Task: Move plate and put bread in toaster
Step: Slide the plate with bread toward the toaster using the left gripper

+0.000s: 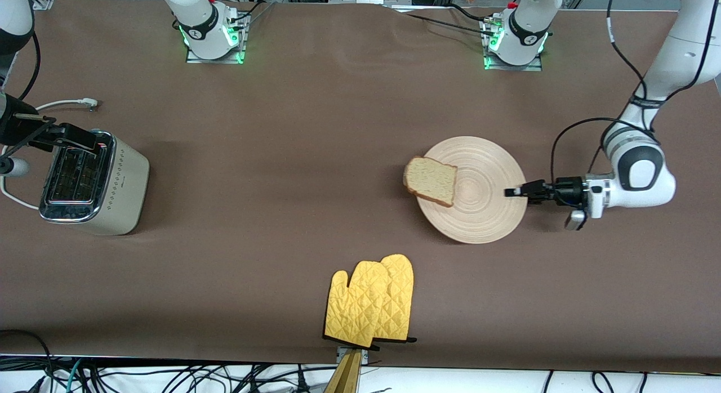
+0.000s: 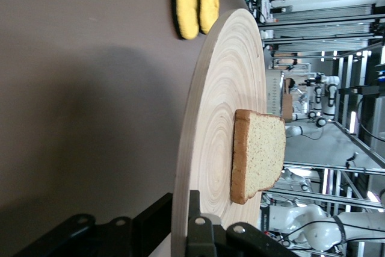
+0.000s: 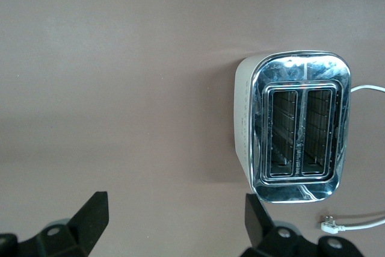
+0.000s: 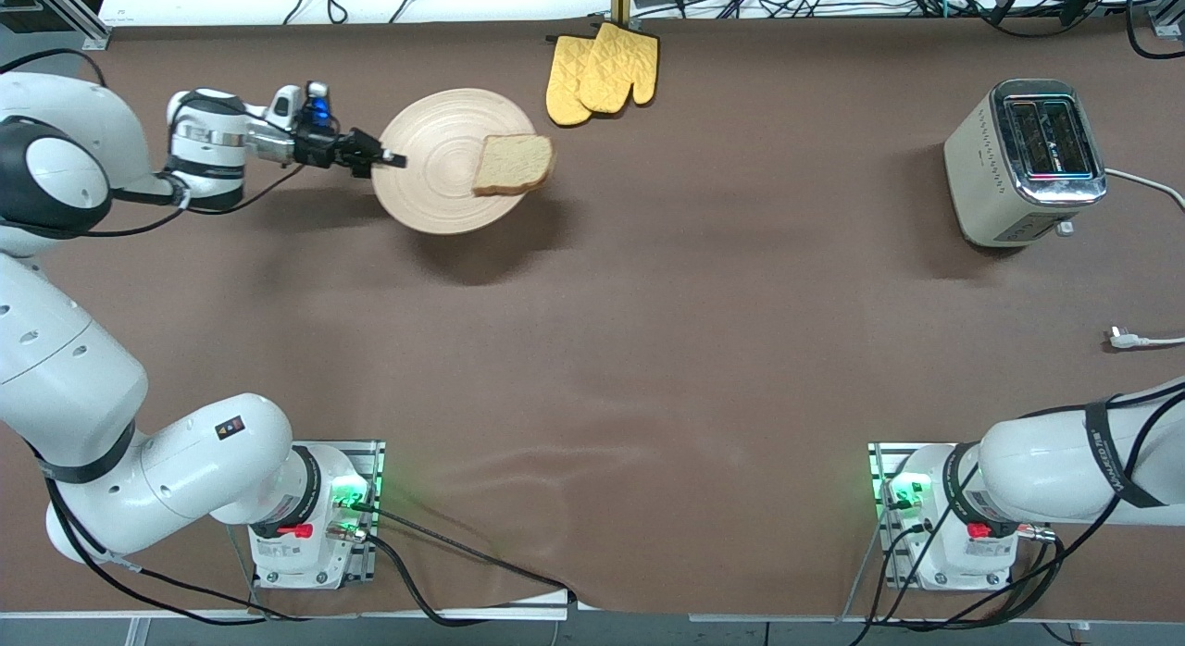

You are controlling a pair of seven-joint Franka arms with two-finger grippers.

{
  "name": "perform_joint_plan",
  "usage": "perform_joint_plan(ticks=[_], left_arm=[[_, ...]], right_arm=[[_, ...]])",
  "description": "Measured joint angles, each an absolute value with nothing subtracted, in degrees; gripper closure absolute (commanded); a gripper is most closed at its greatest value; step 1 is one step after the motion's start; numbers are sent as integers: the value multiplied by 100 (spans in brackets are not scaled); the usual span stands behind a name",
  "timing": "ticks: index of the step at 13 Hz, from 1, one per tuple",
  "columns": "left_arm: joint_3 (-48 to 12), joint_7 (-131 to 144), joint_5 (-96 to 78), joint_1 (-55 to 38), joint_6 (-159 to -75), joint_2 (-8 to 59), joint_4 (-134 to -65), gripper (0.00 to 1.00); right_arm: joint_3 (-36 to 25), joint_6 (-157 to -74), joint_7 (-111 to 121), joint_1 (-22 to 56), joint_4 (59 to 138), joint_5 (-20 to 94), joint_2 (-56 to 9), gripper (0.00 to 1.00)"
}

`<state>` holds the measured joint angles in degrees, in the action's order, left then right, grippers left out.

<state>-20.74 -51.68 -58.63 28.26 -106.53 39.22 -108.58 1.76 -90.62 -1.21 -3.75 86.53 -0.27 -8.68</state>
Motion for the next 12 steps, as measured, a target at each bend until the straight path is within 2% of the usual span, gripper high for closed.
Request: perform_joint_plan(ticks=[3, 10, 12], left_arm=[[-2091, -5160, -6617, 2020, -10918, 3943, -10858, 100], [-2079, -5101, -8954, -153, -12540, 4057, -10828, 100], [-2028, -4976, -9153, -689, -13128, 4057, -10755, 100]], right_arm=[[175, -9062, -121, -376, 8652, -27, -870, 0], [176, -9062, -125, -372, 8649, -26, -926, 0], [179, -9062, -129, -367, 8648, -25, -928, 0]])
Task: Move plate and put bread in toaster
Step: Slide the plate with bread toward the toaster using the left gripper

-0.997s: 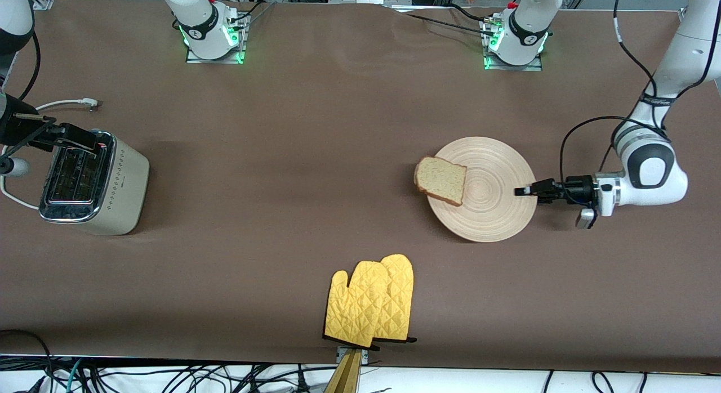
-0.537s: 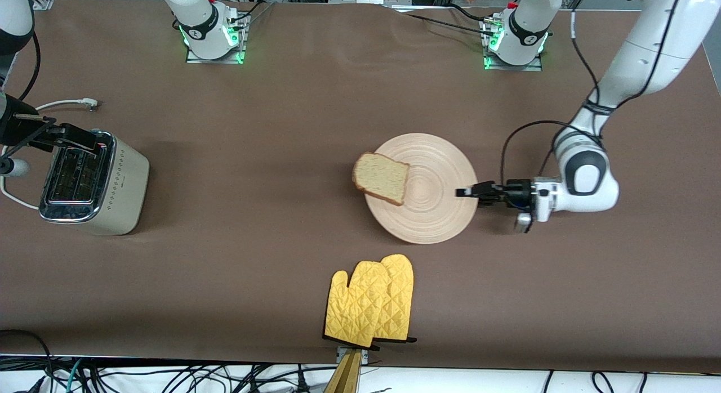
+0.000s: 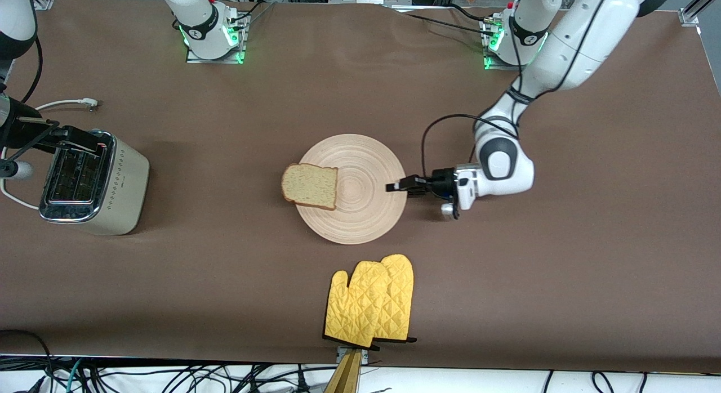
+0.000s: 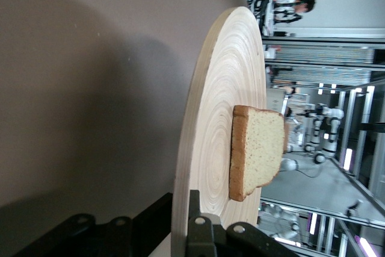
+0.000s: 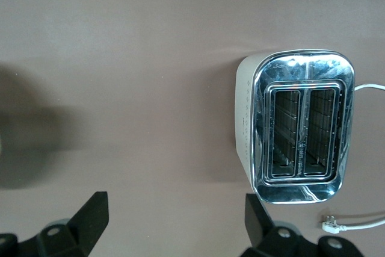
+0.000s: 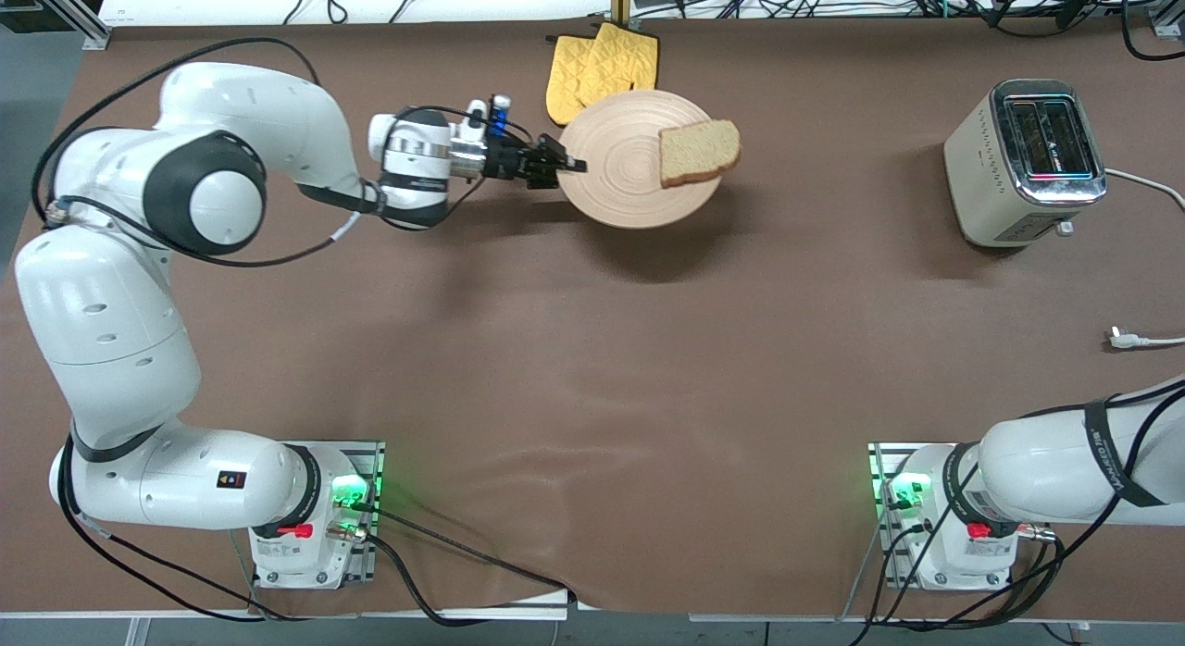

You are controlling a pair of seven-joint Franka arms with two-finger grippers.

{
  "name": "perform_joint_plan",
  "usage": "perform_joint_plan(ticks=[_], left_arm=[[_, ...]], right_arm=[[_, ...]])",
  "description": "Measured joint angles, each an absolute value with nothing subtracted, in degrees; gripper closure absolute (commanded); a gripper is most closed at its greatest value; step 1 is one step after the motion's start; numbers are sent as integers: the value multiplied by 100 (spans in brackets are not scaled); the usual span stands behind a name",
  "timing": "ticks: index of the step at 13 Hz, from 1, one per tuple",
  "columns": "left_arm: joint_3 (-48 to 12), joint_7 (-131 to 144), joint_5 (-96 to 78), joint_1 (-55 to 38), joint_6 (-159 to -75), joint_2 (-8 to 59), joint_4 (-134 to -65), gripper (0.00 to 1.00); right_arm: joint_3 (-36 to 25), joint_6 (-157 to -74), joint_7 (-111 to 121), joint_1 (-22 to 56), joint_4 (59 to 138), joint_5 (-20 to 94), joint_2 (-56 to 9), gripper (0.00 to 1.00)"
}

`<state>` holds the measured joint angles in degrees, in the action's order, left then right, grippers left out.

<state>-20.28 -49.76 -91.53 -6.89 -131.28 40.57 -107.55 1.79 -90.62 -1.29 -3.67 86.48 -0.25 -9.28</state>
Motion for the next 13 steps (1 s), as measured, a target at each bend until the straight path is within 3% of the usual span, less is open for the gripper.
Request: perform_joint_plan(ticks=[7, 13], left_arm=[[-1438, -4841, -9612, -1726, -13450, 4120, -10654, 100], [-1358, -4841, -9642, -1953, -13697, 4309, -10514, 97]], right_arm=[[200, -9054, -121, -352, 8648, -24, -975, 0], [199, -9038, -125, -352, 8651, -24, -1210, 0]])
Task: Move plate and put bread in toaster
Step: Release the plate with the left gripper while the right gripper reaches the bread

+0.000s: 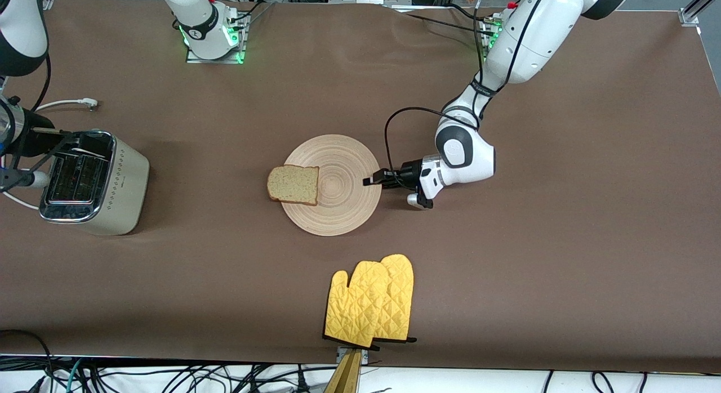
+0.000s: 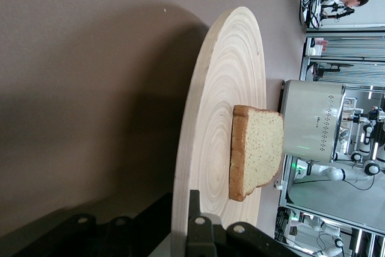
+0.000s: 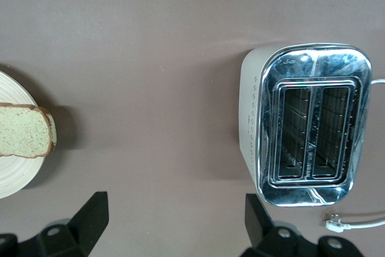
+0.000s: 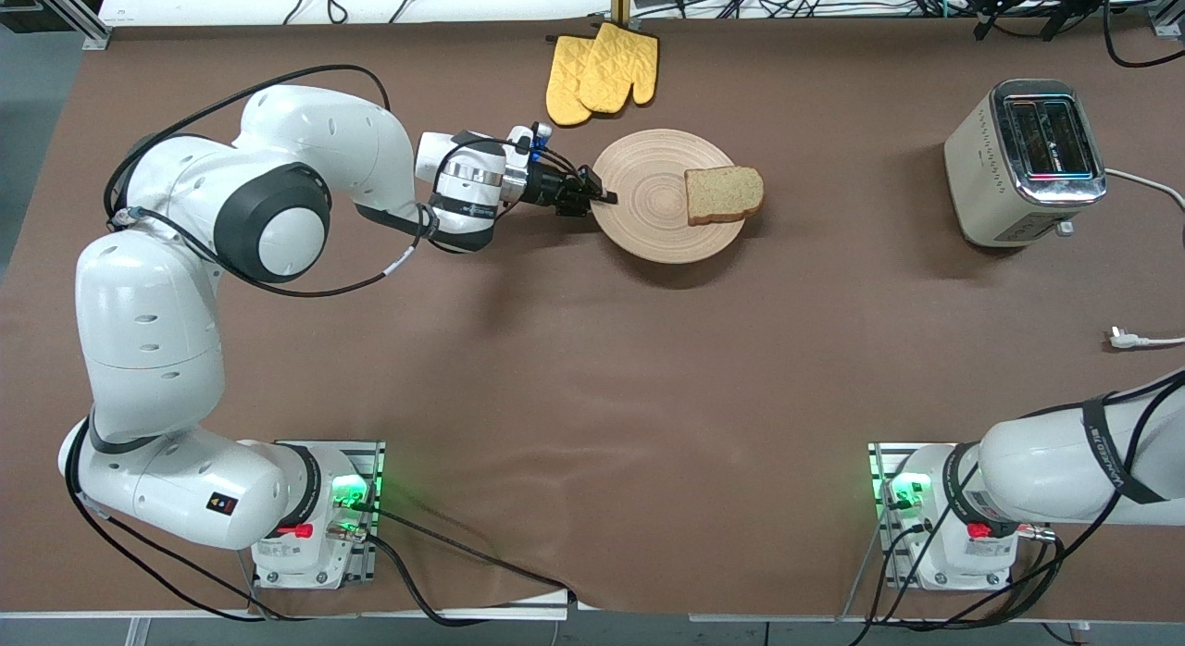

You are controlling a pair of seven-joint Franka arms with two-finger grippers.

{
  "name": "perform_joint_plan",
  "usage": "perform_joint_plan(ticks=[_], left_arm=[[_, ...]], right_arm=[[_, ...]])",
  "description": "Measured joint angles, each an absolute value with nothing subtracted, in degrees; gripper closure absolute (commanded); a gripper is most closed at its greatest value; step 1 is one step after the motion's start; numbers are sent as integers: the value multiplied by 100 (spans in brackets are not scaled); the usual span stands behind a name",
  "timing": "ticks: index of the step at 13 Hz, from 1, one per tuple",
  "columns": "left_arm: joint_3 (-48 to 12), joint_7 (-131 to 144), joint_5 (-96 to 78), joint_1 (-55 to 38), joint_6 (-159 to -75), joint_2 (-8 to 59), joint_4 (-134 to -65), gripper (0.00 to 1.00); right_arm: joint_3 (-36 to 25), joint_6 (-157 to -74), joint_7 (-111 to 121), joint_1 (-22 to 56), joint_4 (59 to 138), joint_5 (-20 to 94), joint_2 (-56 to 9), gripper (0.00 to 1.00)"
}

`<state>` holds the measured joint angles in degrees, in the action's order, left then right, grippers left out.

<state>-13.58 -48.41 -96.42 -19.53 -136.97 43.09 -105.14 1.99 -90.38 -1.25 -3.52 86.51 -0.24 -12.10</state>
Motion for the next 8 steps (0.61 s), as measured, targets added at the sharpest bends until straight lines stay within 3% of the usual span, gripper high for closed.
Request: perform_joint_plan(ticks=[1, 2, 3, 5, 8], left_arm=[[-1348, -4841, -9642, -1953, -13697, 4324, -10498, 79], [-1339, -4841, -9660, -1953, -13697, 4329, -10488, 66], [-1323, -4844, -9808, -1954, -13699, 4328, -10477, 60], [-1266, -4873, -10219, -1953, -13693, 4323, -10448, 54], [-1161, -4876, -10262, -1949, -13693, 4301, -10426, 53]], right_arm=[[198, -9038, -125, -353, 8652, -24, -1256, 0], [198, -9038, -125, -354, 8651, -24, -1291, 0], [198, -9038, -125, -352, 8652, -24, -1319, 0], [204, -9040, -125, -346, 8661, -5, -1408, 0], [224, -9140, -245, -186, 8673, 297, -1648, 0]])
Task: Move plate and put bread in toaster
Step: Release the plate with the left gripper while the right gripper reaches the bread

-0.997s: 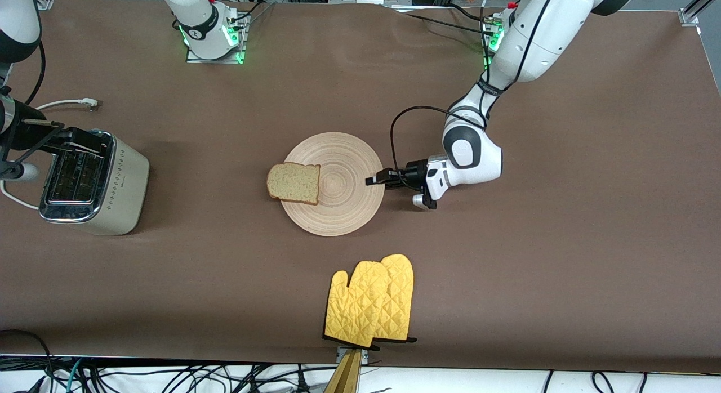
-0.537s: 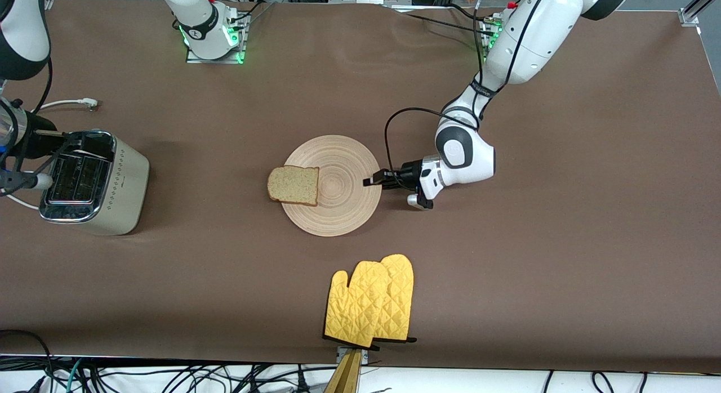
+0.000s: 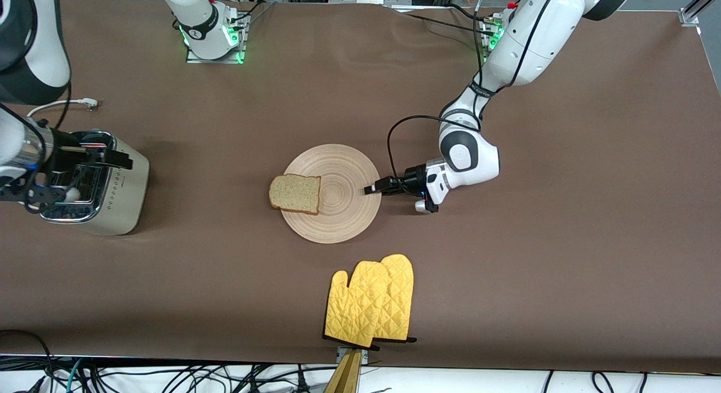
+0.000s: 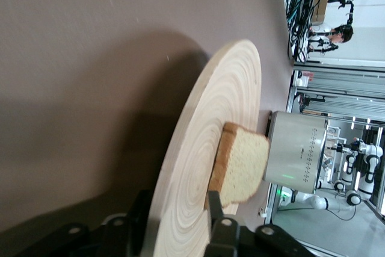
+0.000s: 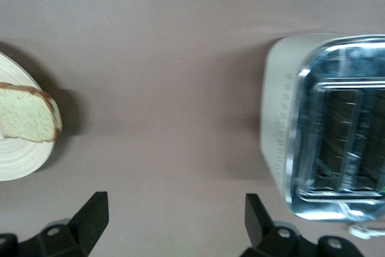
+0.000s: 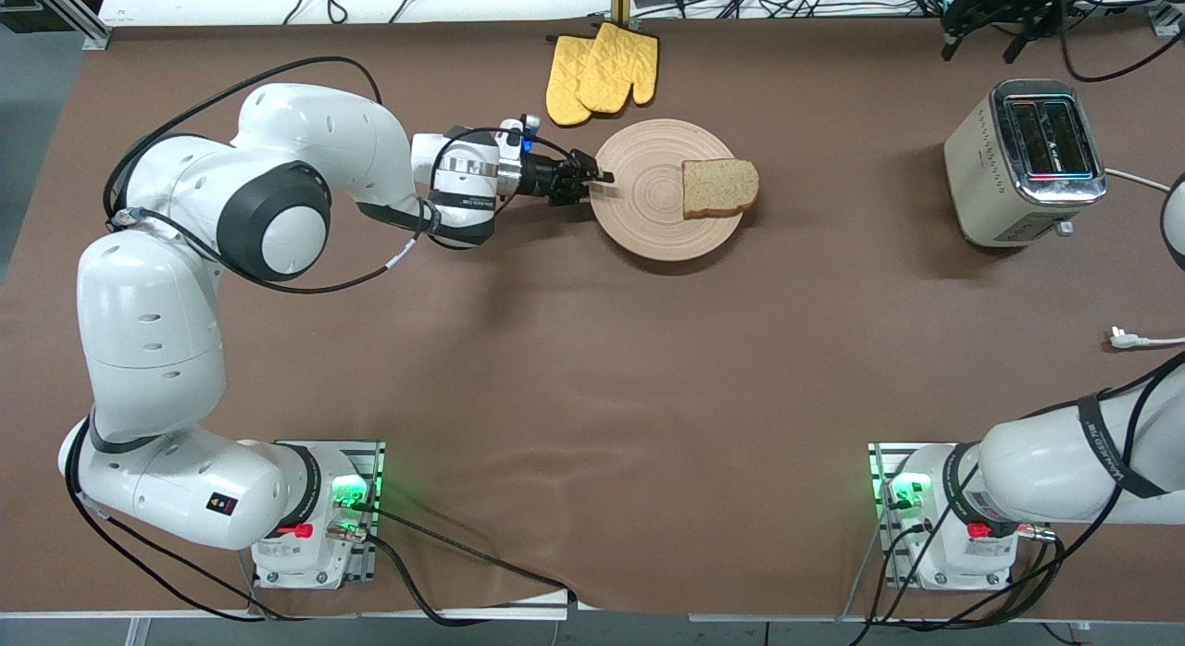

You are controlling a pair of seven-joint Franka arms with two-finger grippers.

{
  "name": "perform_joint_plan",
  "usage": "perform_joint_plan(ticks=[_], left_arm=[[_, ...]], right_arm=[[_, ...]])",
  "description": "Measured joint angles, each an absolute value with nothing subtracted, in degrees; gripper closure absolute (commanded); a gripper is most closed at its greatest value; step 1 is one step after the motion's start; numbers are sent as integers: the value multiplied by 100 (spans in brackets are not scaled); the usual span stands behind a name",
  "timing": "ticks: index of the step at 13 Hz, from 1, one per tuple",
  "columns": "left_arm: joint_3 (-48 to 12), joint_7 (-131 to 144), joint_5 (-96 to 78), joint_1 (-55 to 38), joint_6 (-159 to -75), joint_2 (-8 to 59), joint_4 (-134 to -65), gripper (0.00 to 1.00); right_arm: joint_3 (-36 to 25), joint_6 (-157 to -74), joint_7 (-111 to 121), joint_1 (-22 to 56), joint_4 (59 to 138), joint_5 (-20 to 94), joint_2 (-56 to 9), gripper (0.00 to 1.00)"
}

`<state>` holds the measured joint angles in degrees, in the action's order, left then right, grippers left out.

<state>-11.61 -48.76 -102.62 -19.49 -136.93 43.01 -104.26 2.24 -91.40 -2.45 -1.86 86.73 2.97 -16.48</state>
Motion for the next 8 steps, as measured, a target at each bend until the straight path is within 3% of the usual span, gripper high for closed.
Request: perform_joint_plan(ticks=[2, 5, 6, 8], left_arm=[[-1053, -4871, -10263, -1854, -13693, 4203, -10442, 47], [-1014, -4878, -10234, -1290, -13662, 3780, -10771, 47], [-1013, -4881, -10156, -1106, -13641, 3599, -10937, 0], [-1005, -4890, -9789, -803, -13630, 3312, -11232, 0]], right_arm=[[230, -9312, -489, 0, 8685, 599, -1850, 0], [232, -9616, -619, 156, 8709, 1253, -2260, 0], [230, -9734, -620, 158, 8730, 1489, -2391, 0], [232, -10130, -619, 177, 8874, 1833, -2599, 0]])
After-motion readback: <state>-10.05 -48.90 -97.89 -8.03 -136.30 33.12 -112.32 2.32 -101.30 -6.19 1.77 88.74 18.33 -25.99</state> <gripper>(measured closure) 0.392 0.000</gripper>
